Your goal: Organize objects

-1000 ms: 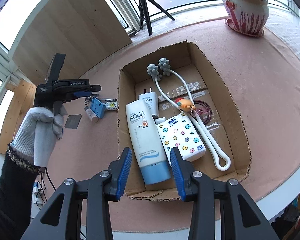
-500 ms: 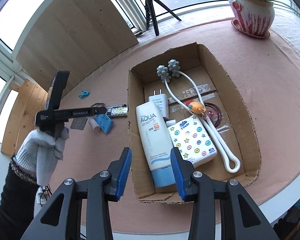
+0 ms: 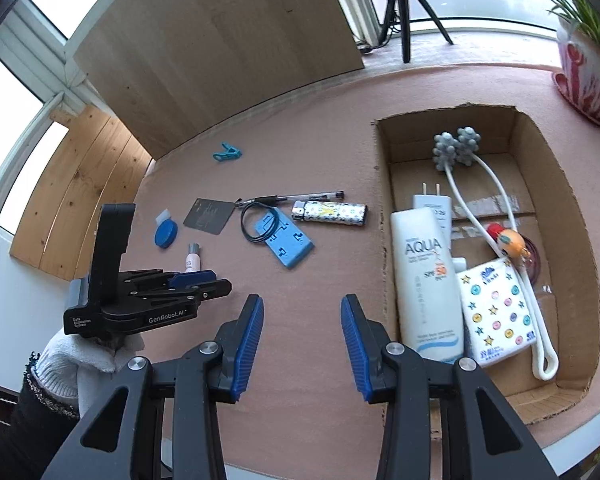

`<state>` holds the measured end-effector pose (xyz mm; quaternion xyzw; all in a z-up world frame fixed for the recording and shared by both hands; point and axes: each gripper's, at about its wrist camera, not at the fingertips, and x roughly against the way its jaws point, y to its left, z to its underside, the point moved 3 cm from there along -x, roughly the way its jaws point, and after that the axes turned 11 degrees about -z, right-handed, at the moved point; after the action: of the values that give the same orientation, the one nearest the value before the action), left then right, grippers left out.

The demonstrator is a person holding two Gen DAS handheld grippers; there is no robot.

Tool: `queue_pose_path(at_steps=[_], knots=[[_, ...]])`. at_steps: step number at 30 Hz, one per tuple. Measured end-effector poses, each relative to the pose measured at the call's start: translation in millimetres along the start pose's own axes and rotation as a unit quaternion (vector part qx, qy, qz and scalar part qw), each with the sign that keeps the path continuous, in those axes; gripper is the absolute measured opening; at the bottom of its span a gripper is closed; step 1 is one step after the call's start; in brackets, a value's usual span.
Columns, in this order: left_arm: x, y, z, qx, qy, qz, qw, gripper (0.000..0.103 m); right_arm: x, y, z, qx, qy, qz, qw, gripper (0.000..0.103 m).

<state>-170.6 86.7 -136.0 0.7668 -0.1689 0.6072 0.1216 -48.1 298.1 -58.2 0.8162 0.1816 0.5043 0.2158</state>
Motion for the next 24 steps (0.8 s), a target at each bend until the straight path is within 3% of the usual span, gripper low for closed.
queue_pose_path(at_steps=[3, 7, 9, 11, 16, 22, 24], knots=[[9.9, 18.6, 2.1, 0.025, -0.015, -0.008, 0.9996, 0.032, -15.3, 10.4, -10.0, 0.008, 0.009, -0.015, 1.000, 0.037], [24.8, 36.3, 2.0, 0.063, -0.040, 0.012, 0.9971, 0.032, -47.8, 20.9, -26.5, 0.017, 0.035, -0.025, 0.999, 0.037], [28.7, 37.5, -5.0, 0.071, -0.048, 0.028, 0.9959, 0.032, -64.6, 21.0, -30.8, 0.020, 0.048, -0.013, 0.999, 0.037], [33.4, 27.7, -10.0, 0.073, -0.061, 0.020, 0.9952, 0.032, -81.2, 19.2, -33.0, 0.021, 0.061, -0.003, 0.998, 0.037], [1.4, 19.9, -39.1, 0.107, -0.056, 0.019, 0.9926, 0.032, -99.6, 16.6, -28.6, 0.015, 0.078, 0.004, 0.997, 0.037], [-37.3, -0.2, -64.5, 0.092, -0.040, 0.006, 0.9949, 0.032, -103.3, 12.6, -28.7, 0.021, 0.084, 0.013, 0.996, 0.037], [-38.0, -2.6, -66.8, 0.082, -0.045, -0.005, 0.9956, 0.022, -105.5, 9.6, -30.6, 0.021, 0.085, 0.018, 0.996, 0.037]])
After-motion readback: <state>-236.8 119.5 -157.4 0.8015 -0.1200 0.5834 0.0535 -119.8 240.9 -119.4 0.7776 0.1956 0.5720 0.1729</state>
